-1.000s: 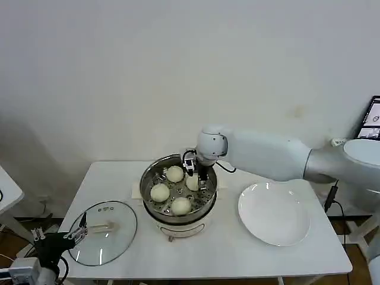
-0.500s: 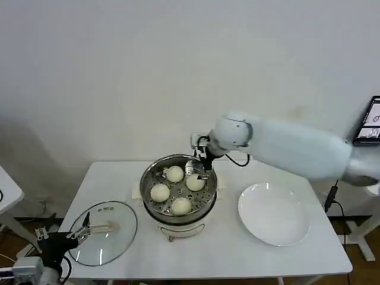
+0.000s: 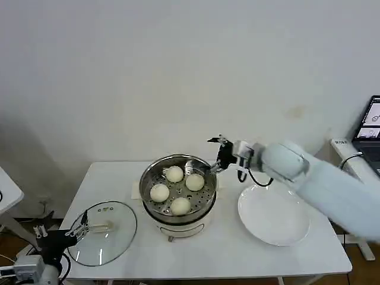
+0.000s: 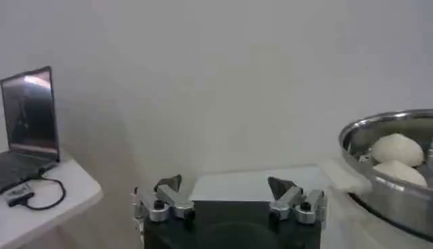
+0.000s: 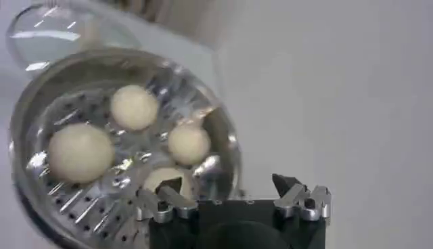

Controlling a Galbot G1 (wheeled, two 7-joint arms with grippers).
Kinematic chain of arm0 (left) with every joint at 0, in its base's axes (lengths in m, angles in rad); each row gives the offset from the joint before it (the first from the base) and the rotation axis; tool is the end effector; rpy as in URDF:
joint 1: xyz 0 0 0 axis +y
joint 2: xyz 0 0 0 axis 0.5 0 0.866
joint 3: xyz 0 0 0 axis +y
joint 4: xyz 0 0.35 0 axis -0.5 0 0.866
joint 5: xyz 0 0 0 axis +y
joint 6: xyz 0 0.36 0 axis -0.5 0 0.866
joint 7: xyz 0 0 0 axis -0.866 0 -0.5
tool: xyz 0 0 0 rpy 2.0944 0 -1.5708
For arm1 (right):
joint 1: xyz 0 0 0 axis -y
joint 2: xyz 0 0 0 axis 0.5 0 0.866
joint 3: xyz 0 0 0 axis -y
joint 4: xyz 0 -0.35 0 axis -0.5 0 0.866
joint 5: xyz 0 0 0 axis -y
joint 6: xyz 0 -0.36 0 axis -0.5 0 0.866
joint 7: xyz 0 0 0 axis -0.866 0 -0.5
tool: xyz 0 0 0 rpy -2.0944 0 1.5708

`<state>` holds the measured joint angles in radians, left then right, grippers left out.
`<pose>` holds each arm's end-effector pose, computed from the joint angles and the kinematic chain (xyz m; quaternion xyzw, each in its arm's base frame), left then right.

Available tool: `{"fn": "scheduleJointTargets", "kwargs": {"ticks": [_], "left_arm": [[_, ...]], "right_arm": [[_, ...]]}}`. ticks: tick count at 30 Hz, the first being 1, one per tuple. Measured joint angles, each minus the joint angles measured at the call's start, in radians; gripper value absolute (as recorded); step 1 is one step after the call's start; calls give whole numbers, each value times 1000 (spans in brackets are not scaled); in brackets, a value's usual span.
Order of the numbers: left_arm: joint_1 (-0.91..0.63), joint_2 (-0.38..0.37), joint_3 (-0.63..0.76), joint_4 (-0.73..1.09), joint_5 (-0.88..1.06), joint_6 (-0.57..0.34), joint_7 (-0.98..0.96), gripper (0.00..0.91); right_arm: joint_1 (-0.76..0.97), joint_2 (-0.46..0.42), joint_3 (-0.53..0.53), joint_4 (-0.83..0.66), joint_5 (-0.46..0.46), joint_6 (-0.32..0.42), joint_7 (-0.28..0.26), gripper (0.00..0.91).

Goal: Take steamed baozi put them in steamer then cover it.

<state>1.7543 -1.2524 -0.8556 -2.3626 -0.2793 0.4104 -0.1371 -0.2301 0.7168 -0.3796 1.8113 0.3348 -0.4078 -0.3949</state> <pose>0.1407 0.1077 -0.2035 0.0889 -0.9831 -0.0947 0.1292 0.4257 -0.0188 -0.1026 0.4103 -0.8252 0.3853 0.0483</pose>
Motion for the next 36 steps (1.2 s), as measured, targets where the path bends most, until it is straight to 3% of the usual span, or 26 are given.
{"fn": "scheduleJointTargets", "kwargs": {"ticks": [4, 11, 16, 24, 36], "left_arm": [[-11, 8, 7, 27, 39, -30, 11, 907], [-12, 32, 26, 81, 216, -106, 35, 907], [-19, 60, 49, 144, 423, -189, 35, 907], [-32, 96, 111, 278, 800, -297, 23, 907], [-11, 105, 195, 376, 1206, -346, 8, 907]], "right_arm": [[-264, 53, 265, 48, -52, 82, 39, 907], [-710, 226, 721, 99, -90, 221, 60, 907], [-954, 336, 948, 123, -55, 323, 77, 907], [-1165, 459, 1152, 159, -13, 438, 111, 907], [-1330, 544, 1315, 187, 19, 516, 148, 907]]}}
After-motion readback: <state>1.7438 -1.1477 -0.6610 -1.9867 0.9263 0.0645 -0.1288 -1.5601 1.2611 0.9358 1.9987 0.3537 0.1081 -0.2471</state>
